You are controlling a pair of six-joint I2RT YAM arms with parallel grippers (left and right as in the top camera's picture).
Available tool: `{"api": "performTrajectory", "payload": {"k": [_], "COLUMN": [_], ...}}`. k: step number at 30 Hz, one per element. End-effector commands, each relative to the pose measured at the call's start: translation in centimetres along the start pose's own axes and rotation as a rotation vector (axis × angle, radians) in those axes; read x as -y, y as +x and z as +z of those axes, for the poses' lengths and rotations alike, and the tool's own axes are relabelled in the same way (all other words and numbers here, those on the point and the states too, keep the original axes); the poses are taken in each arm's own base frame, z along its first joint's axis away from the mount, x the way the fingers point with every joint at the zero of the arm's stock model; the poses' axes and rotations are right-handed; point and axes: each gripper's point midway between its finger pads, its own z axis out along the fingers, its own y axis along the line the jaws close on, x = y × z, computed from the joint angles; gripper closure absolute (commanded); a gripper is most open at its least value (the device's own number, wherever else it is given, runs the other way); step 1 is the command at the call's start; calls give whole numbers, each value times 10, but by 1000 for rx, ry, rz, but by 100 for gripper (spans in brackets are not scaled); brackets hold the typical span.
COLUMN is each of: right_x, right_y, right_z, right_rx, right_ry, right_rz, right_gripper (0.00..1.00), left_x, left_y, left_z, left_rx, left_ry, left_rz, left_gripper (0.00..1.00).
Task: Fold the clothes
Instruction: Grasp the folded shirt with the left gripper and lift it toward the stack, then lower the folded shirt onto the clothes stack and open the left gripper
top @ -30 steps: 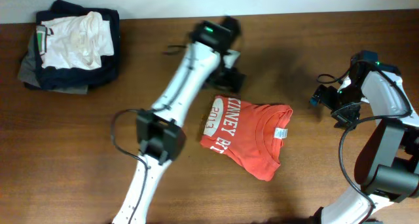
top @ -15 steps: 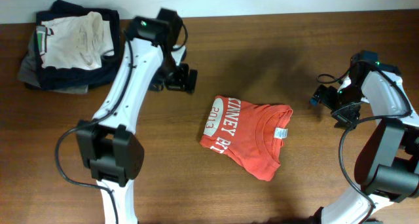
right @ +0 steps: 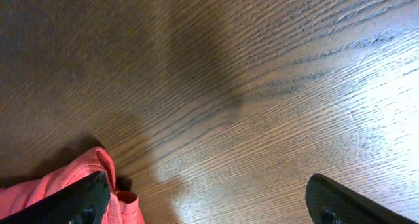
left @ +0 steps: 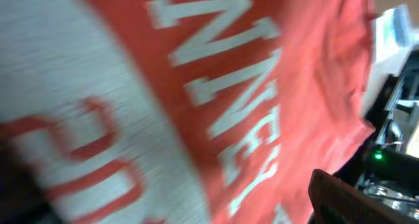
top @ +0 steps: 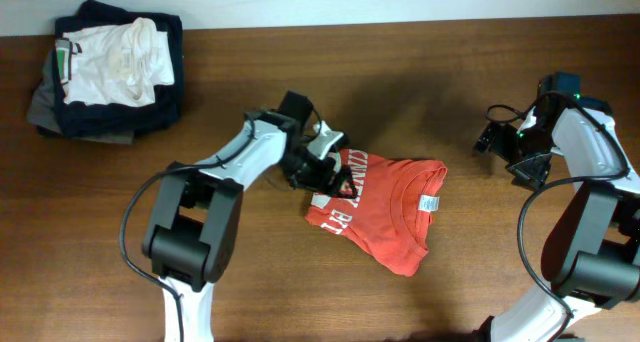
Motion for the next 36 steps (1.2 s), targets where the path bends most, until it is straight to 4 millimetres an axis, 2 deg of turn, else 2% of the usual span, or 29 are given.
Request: {"api": "performTrajectory", "payload": {"k": [1,2,3,4,6,8,10,12,14,16,18,19,21,24,27,31,34,36], "right_x": [1,1,1,1,1,1,1,1,1,1,1,1,1,1,1,1,1,1], "right_y": [-5,-5,-5,-5,-5,-5,-5,-5,-5,-5,-5,-5,-5,-5,-5,-5,-5,-5], "right_z": [-4,-4,-4,-4,-4,-4,-4,-4,-4,-4,-4,-4,-4,-4,-4,-4,-4,-4], "right_rx": [19,19,19,19,19,19,19,19,19,19,19,19,19,19,19,19,19,19], "right_ry": [7,6,7,6,7,7,6,6,6,6,7,7,7,7,6,7,7,6], "right_rz": [6,6,6,6,6,6,6,6,6,6,6,6,6,6,6,6,6,6], "right_gripper": [1,1,1,1,1,1,1,1,1,1,1,1,1,1,1,1,1,1], "left_x": [7,0,-8,-24,-45,-76,-93,-132,-156,-188,-203,-206,-208,-192,-177,-191,-203,-207], "left_y": [11,10,10,8,-1,-29,-48,-70,-74,-84,-89,-92,-105,-126,-142,-130,-122,-120], "left_z": [20,20,19,15,2,-34,-64,-121,-145,-184,-205,-213,-252,-292,-343,-383,-405,-413], "left_rx": [-37,-35,-34,-27,3,85,133,243,303,425,497,519,600,694,829,904,957,979], "left_ry": [13,-37,-87,-177,-289,-475,-582,-749,-784,-819,-840,-851,-897,-908,-914,-1038,-1092,-1097], "left_rz": [-7,-48,-79,-113,-124,-96,-41,-76,-101,-145,-161,-164,-171,-171,-199,-308,-351,-364], "left_gripper": [46,69,82,100,99,100,100,100,100,99,100,99,100,99,100,99,99,99]}}
